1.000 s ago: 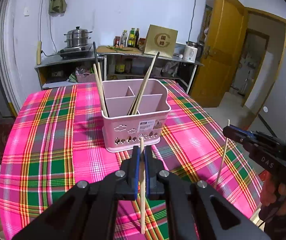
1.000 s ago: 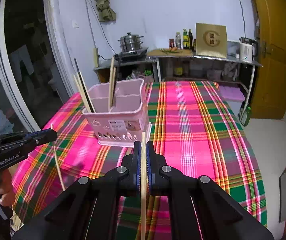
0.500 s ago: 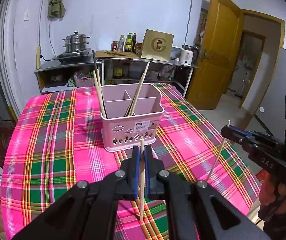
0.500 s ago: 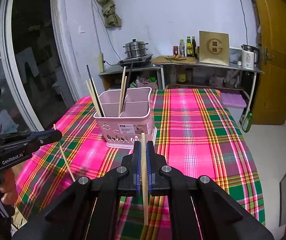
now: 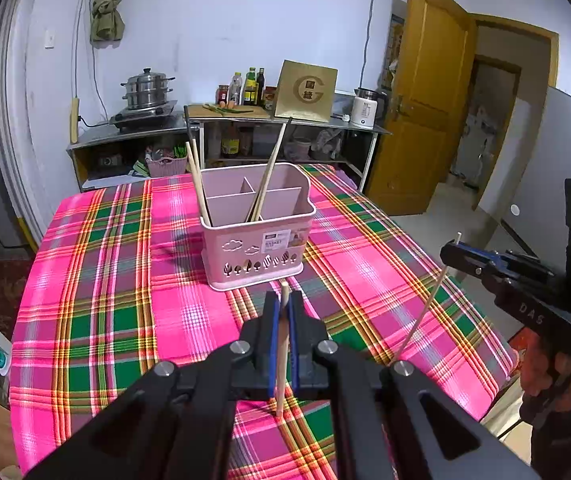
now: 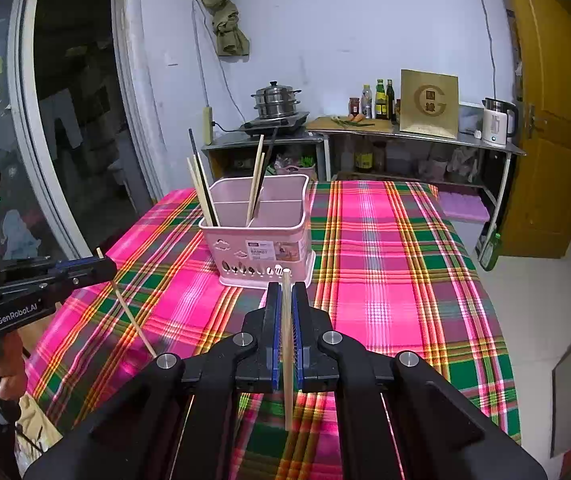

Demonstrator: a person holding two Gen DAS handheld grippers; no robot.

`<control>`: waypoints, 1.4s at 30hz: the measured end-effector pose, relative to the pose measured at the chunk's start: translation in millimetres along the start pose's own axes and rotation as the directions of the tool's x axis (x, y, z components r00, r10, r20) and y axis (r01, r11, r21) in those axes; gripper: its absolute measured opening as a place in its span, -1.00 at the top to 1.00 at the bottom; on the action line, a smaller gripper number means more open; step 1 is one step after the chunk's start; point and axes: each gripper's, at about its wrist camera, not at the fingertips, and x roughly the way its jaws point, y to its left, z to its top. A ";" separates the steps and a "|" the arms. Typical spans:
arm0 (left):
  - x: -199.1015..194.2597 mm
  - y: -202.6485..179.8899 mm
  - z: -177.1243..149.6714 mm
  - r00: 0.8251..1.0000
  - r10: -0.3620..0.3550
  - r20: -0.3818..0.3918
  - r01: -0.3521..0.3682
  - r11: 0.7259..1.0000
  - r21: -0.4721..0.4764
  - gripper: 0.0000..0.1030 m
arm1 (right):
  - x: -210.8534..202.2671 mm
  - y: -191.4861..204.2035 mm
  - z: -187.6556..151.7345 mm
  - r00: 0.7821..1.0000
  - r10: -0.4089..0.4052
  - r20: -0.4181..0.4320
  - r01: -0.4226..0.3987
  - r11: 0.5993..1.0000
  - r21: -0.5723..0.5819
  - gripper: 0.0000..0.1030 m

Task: Organize utensils
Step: 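Lift the light chopsticks and lower them into the pink basket with both tools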

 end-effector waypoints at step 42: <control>0.8 30.1 150.5 0.979 0.042 0.200 -0.049 0.998 0.030 0.91 | 45.8 29.5 149.7 0.948 0.143 0.286 -0.148 0.989 -0.002 0.91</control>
